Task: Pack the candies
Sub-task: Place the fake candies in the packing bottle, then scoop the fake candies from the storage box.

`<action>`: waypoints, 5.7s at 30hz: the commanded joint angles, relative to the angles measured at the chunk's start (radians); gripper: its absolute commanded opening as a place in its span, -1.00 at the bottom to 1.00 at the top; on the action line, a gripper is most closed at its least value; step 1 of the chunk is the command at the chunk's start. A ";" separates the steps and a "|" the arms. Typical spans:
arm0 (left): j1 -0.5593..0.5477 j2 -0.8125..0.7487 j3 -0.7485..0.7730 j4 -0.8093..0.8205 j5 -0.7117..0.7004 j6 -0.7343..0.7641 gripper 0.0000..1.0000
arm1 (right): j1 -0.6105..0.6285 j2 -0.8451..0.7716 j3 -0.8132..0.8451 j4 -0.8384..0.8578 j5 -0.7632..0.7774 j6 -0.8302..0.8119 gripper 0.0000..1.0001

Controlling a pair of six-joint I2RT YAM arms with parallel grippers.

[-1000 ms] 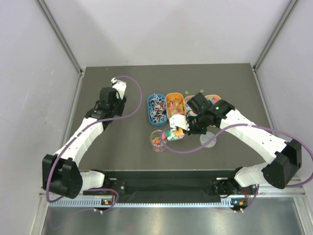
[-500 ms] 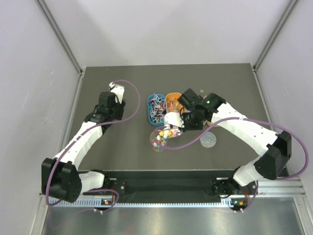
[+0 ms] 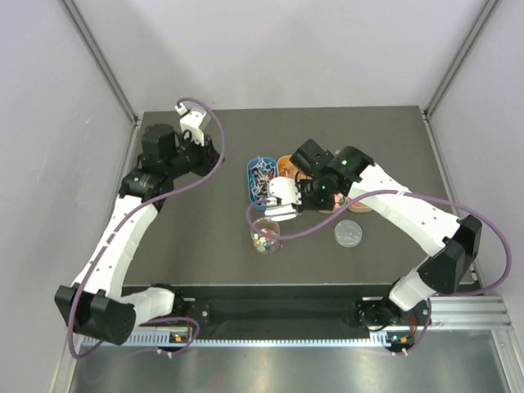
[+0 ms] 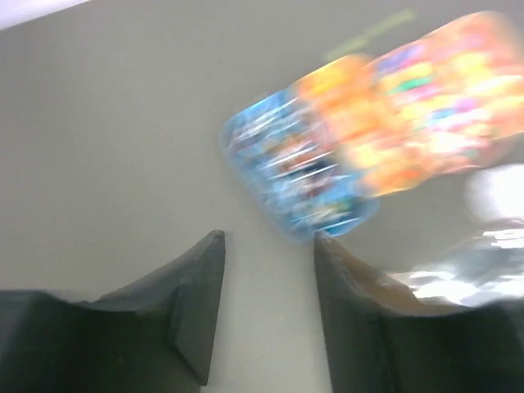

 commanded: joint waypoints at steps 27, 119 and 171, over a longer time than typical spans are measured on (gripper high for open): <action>-0.023 0.117 0.003 0.213 0.602 -0.285 -1.00 | -0.084 -0.023 0.355 0.155 -0.290 0.241 -1.00; -0.020 0.139 -0.148 0.268 -0.127 0.056 0.04 | -0.348 0.039 -0.015 0.336 -0.031 1.069 -1.00; -0.022 0.251 -0.224 0.264 -0.067 0.001 0.03 | -0.216 0.331 0.000 0.291 -0.110 1.307 -1.00</action>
